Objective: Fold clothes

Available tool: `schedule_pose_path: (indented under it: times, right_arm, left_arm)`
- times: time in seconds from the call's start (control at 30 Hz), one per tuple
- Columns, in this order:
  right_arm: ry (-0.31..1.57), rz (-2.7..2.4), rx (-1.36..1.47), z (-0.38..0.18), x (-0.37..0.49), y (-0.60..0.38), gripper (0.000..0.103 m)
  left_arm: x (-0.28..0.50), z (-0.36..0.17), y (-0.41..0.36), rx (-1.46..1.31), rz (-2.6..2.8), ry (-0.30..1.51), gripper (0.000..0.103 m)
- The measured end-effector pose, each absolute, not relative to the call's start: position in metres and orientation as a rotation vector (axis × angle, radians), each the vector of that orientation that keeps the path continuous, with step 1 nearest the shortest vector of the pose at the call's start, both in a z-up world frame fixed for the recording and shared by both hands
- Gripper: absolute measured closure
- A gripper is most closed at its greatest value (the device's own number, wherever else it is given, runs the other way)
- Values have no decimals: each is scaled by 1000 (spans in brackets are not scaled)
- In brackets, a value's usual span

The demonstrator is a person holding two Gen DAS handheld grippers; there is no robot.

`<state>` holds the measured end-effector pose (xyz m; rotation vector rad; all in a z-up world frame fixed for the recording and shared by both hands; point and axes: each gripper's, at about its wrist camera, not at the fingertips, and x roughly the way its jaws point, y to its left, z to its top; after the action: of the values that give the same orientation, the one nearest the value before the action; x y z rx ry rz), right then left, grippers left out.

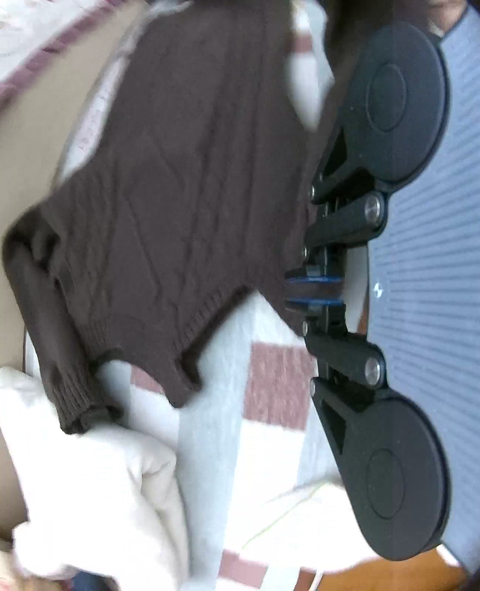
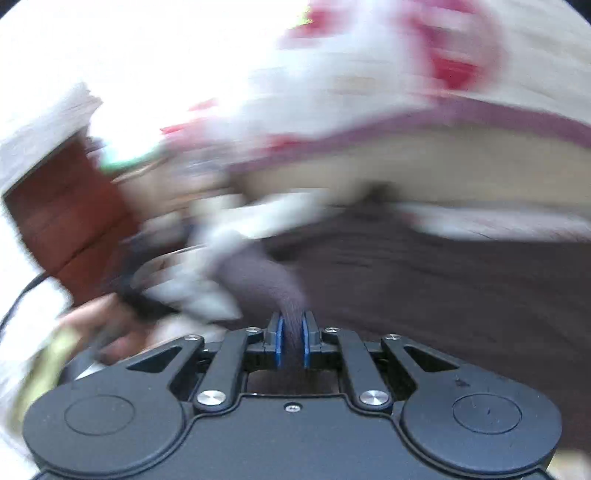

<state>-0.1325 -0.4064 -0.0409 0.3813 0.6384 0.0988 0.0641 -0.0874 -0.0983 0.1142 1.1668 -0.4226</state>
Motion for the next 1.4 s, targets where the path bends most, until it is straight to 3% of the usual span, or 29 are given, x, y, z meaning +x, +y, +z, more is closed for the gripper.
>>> schedule_pose_path:
  times: [0.13,0.27,0.33,0.37,0.5,0.63,0.9,0.97,1.0,1.07,1.1,1.13,1.17,1.2,1.23,1.33,1.4]
  right_arm:
    - [901,-309,353,-78,-127,-438,84]
    - [955,-367,455,-86,-129,-447,78]
    - [928,-331,523,-82,-126,-449,44]
    - [919,-305,564,-80,-121,-451,41]
    - [881,-200,728,-71,-104,-460,33]
    - [932,-252,928,-81,-62,-478,32]
    - [1119,-445,697,-109,-4,-470,30]
    - [1110,-439,699,-122,-3,-467,31]
    - [1080,-437,700,-125,-7,-466,34]
    - [1007,-425,688,-116,-26,-463,61]
    - [977,-421,678,-108,-39,-461,92]
    - [947,-418,668,-99,-53,-460,95]
    - [917,-414,659,-91,-67,-458,95]
    - [888,-410,649,-82,-81,-457,95]
    - [858,-406,639,-73,-95,-455,95]
    - [781,-409,619,-47,-143,-451,96]
    - [825,-438,618,-45,-171,-449,95]
  left_arm:
    - [61,-106,-93,43,-460,1218,91]
    - [59,-107,-101,71,-448,1209,75]
    - [61,-107,-101,54,-433,1206,72]
    - [62,-106,-99,41,-427,1206,71]
    - [71,-110,-101,13,-412,1214,61]
    - [81,-120,-99,-48,-394,1273,61]
    - [94,-132,-100,-107,-398,1354,52]
    - [93,-135,-107,-80,-432,1366,40]
    - [92,-135,-112,-47,-453,1359,39]
    - [87,-132,-119,-15,-455,1341,39]
    - [84,-131,-120,-11,-461,1328,40]
    - [81,-131,-121,-10,-468,1315,41]
    - [79,-131,-121,-4,-472,1300,48]
    - [77,-130,-120,16,-475,1284,66]
    - [74,-130,-119,41,-479,1267,73]
    - [70,-128,-109,60,-484,1247,76]
    - [69,-128,-101,37,-477,1266,76]
